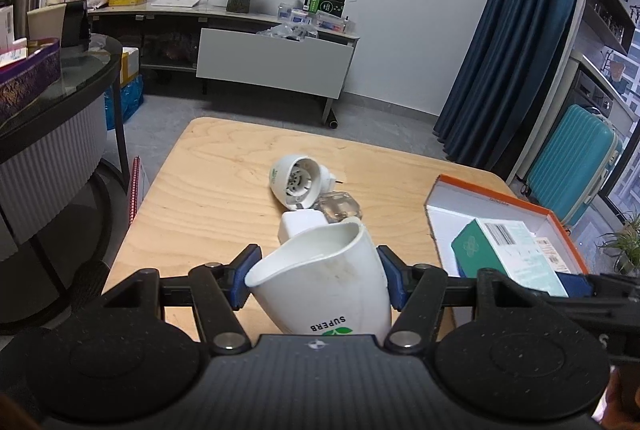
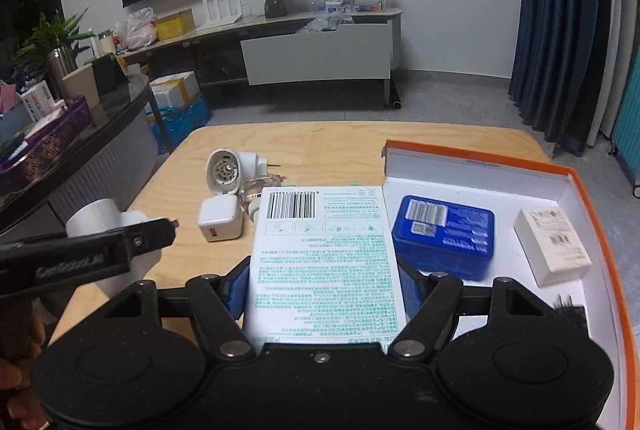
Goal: Organize rigid objects
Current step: 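Carry the mug and the teal box toward the tray with both tools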
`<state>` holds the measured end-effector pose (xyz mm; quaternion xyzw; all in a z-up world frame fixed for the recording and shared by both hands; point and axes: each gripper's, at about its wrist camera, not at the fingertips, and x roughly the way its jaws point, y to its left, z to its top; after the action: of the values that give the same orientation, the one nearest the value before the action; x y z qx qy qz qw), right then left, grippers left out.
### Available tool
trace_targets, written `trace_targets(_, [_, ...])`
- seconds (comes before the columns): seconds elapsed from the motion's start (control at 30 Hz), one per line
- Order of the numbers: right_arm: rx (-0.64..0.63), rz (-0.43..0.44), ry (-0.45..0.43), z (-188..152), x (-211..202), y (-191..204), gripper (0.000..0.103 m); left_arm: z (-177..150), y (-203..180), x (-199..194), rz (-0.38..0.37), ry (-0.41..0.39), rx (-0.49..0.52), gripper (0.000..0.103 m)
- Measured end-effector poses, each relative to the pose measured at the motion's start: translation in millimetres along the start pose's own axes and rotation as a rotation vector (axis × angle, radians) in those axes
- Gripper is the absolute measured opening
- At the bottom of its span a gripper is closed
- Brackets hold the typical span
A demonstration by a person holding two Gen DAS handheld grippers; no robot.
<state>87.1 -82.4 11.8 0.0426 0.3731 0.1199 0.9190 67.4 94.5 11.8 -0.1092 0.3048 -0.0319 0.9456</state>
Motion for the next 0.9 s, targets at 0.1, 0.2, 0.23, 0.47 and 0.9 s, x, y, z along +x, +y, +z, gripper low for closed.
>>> trace_targets(0.1, [0.007, -0.005, -0.015, -3, -13, -2, 0.084, 0, -7, -6, 0.006, 0.000, 0.013, 0.063])
trace_targets(0.2, [0.017, -0.001, -0.026, -7, -24, -7, 0.084, -1, -13, -11, 0.009, 0.000, 0.023, 0.063])
trace_targets(0.23, [0.021, -0.002, -0.030, -8, -26, -8, 0.084, -2, -15, -12, 0.009, -0.001, 0.027, 0.063])
trace_targets(0.47, [0.046, -0.020, -0.055, -11, -44, -20, 0.084, -3, -25, -18, 0.006, 0.004, 0.043, 0.063])
trace_targets(0.9, [0.065, -0.043, -0.091, -15, -64, -32, 0.084, -6, -40, -26, -0.011, -0.001, 0.071, 0.063])
